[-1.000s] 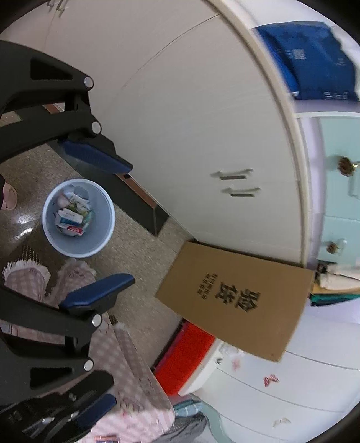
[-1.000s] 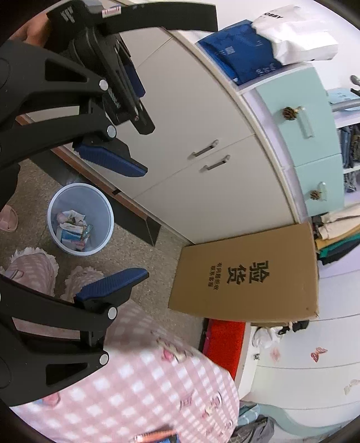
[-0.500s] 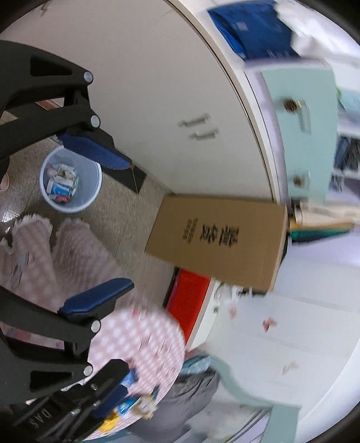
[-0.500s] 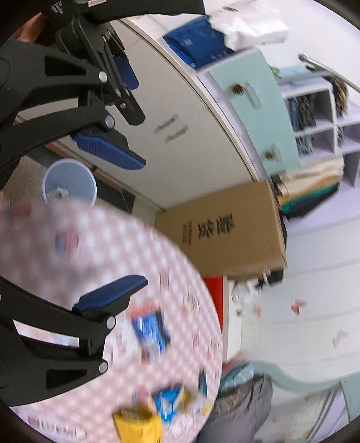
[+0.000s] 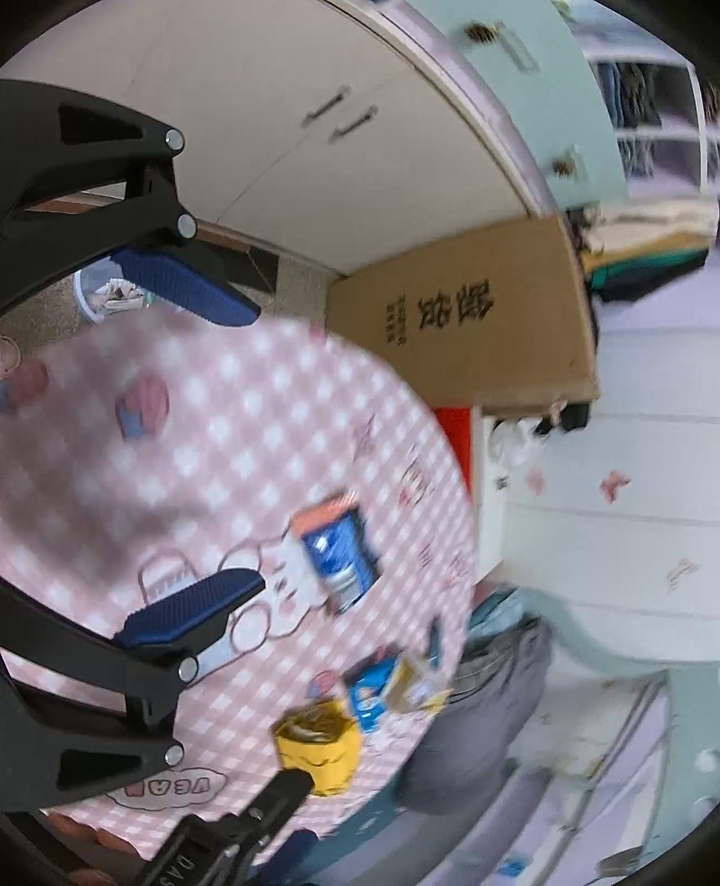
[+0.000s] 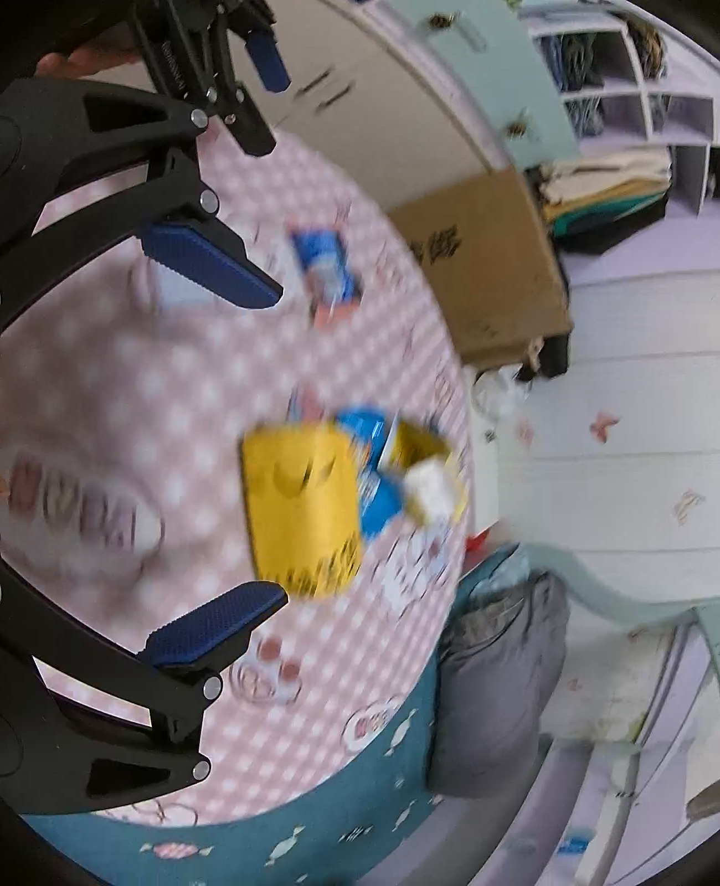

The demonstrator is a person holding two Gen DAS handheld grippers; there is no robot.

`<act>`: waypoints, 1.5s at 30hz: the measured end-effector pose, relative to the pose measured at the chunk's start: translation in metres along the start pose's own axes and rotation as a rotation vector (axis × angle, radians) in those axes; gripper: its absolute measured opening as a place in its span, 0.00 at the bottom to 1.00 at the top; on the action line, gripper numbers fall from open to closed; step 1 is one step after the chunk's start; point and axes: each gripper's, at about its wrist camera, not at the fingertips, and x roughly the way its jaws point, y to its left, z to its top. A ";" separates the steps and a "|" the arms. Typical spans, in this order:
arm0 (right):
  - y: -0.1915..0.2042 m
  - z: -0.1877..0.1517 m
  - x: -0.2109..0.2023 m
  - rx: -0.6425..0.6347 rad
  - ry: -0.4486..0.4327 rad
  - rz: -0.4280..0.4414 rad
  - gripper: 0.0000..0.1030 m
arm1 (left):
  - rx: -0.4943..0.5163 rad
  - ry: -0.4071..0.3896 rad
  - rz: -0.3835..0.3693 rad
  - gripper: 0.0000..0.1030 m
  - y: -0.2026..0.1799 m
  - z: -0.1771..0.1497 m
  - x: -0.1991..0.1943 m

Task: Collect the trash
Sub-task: 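Grasp the blue snack wrapper with the left tool while the right tool grasps the yellow paper bag, then carry wrapper and yellow bag over the wastebasket and open both tools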

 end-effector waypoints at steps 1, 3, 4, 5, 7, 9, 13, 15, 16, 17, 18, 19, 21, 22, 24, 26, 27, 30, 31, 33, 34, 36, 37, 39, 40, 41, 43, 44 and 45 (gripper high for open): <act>-0.007 -0.001 0.004 0.006 0.012 -0.008 0.94 | 0.009 0.008 -0.010 0.85 -0.006 0.000 0.005; -0.020 0.000 0.013 0.018 0.037 -0.012 0.94 | 0.035 0.022 -0.009 0.85 -0.017 0.002 0.016; -0.023 0.001 0.017 0.020 0.043 -0.012 0.94 | 0.047 0.020 -0.006 0.85 -0.021 0.003 0.021; -0.026 0.001 0.020 0.019 0.047 -0.007 0.94 | 0.064 0.021 -0.004 0.85 -0.026 0.005 0.026; -0.028 0.003 0.027 0.016 0.062 0.004 0.94 | 0.094 0.030 -0.014 0.85 -0.035 0.010 0.035; -0.027 0.005 0.035 0.000 0.081 0.024 0.94 | 0.140 0.024 -0.009 0.85 -0.044 0.016 0.043; -0.020 0.009 0.050 -0.049 0.100 -0.025 0.94 | 0.224 0.008 0.020 0.85 -0.059 0.025 0.055; -0.023 0.013 0.059 -0.051 0.117 -0.032 0.94 | 0.250 0.023 0.023 0.85 -0.064 0.031 0.065; -0.025 0.015 0.064 -0.040 0.130 -0.017 0.94 | 0.263 0.030 0.022 0.85 -0.066 0.033 0.070; -0.026 0.018 0.067 -0.031 0.135 -0.011 0.94 | 0.272 0.040 0.020 0.85 -0.068 0.036 0.075; -0.028 0.020 0.071 -0.029 0.139 -0.011 0.94 | 0.279 0.047 0.018 0.85 -0.070 0.037 0.079; -0.028 0.022 0.073 -0.032 0.141 -0.014 0.94 | 0.284 0.050 0.015 0.85 -0.072 0.039 0.081; -0.031 0.024 0.078 -0.025 0.155 -0.010 0.94 | 0.291 0.076 -0.006 0.84 -0.074 0.041 0.089; -0.032 0.024 0.081 -0.015 0.167 0.003 0.94 | 0.298 0.097 -0.023 0.80 -0.075 0.041 0.093; -0.035 0.023 0.083 0.007 0.180 0.018 0.94 | 0.293 0.092 -0.045 0.64 -0.076 0.042 0.095; -0.036 0.024 0.083 0.020 0.173 0.025 0.89 | 0.282 0.114 -0.105 0.47 -0.076 0.044 0.098; -0.036 0.025 0.082 0.024 0.167 0.028 0.83 | 0.275 0.121 -0.119 0.43 -0.076 0.045 0.098; -0.034 0.024 0.078 0.033 0.154 0.028 0.83 | 0.294 0.105 -0.109 0.39 -0.080 0.040 0.098; -0.034 0.023 0.075 0.038 0.143 0.027 0.83 | 0.293 0.102 -0.105 0.38 -0.080 0.039 0.097; -0.032 0.023 0.067 0.043 0.125 0.030 0.83 | 0.287 0.101 -0.106 0.36 -0.078 0.036 0.093; -0.029 0.023 0.063 0.042 0.120 0.035 0.82 | 0.283 0.100 -0.107 0.35 -0.075 0.033 0.090; -0.021 0.023 0.052 0.034 0.105 0.043 0.82 | 0.260 0.095 -0.102 0.34 -0.067 0.029 0.084; -0.016 0.024 0.050 0.031 0.101 0.047 0.82 | 0.249 0.094 -0.104 0.33 -0.063 0.030 0.081; -0.004 0.026 0.041 0.024 0.088 0.067 0.82 | 0.207 0.087 -0.126 0.19 -0.049 0.029 0.072; 0.003 0.027 0.037 0.019 0.078 0.071 0.82 | 0.186 0.087 -0.128 0.19 -0.041 0.029 0.068; 0.014 0.029 0.031 0.008 0.071 0.084 0.82 | 0.160 0.078 -0.129 0.19 -0.031 0.028 0.061; 0.029 0.033 0.025 -0.005 0.059 0.110 0.82 | 0.137 0.066 -0.136 0.18 -0.018 0.027 0.053; 0.042 0.034 0.020 -0.022 0.052 0.124 0.82 | 0.125 0.057 -0.131 0.18 -0.009 0.025 0.047; 0.052 0.036 0.018 -0.030 0.050 0.138 0.82 | 0.108 0.047 -0.127 0.17 0.000 0.022 0.042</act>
